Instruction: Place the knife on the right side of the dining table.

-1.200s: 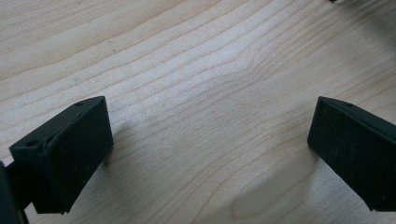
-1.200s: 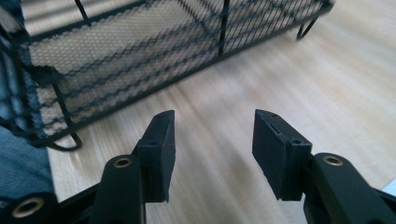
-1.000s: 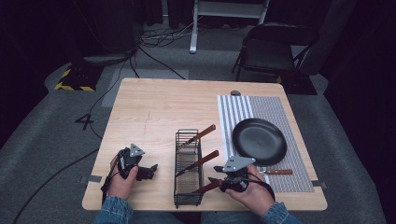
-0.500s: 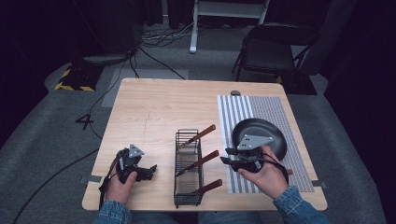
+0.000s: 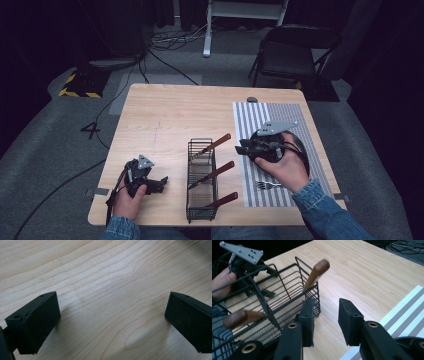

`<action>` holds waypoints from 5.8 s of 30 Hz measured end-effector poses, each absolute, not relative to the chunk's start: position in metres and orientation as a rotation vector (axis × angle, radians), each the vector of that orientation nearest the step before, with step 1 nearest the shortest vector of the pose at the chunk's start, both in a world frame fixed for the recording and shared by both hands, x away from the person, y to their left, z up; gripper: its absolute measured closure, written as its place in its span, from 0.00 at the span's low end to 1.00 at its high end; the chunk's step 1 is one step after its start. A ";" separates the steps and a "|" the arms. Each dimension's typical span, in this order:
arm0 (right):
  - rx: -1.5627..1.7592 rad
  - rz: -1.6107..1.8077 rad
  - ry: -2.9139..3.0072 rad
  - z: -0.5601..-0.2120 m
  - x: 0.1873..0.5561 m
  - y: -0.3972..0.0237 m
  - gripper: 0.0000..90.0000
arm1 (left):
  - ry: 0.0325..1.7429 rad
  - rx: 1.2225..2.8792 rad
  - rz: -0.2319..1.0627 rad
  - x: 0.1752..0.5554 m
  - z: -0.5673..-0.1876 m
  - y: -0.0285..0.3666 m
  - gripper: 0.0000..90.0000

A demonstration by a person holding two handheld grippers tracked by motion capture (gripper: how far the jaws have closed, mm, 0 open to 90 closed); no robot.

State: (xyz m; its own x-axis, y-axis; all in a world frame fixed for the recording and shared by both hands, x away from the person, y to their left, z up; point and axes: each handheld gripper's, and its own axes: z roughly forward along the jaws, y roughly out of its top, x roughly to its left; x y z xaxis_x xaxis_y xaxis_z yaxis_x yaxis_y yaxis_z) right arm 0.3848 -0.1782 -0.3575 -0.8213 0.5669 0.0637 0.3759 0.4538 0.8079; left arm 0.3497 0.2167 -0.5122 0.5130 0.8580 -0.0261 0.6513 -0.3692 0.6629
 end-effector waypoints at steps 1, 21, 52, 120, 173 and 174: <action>0.830 1.305 2.488 -0.355 0.387 -0.177 0.75 | 1.226 2.137 0.433 0.350 -0.512 0.217 0.00; 0.943 1.334 2.495 -0.352 0.402 -0.143 0.74 | 1.226 2.137 0.433 0.350 -0.512 0.217 0.00; 0.919 1.465 2.449 -0.277 0.404 -0.147 0.90 | 1.226 2.137 0.433 0.350 -0.512 0.217 0.00; 1.389 1.219 2.222 -0.309 0.535 -0.269 0.90 | 1.249 2.128 0.447 0.350 -0.512 0.218 0.00; 1.544 0.822 1.990 -0.384 0.568 -0.310 0.58 | 1.252 2.123 0.445 0.350 -0.512 0.218 0.00; 1.549 0.816 1.988 -0.386 0.568 -0.311 0.57 | 1.253 2.123 0.445 0.350 -0.512 0.218 0.00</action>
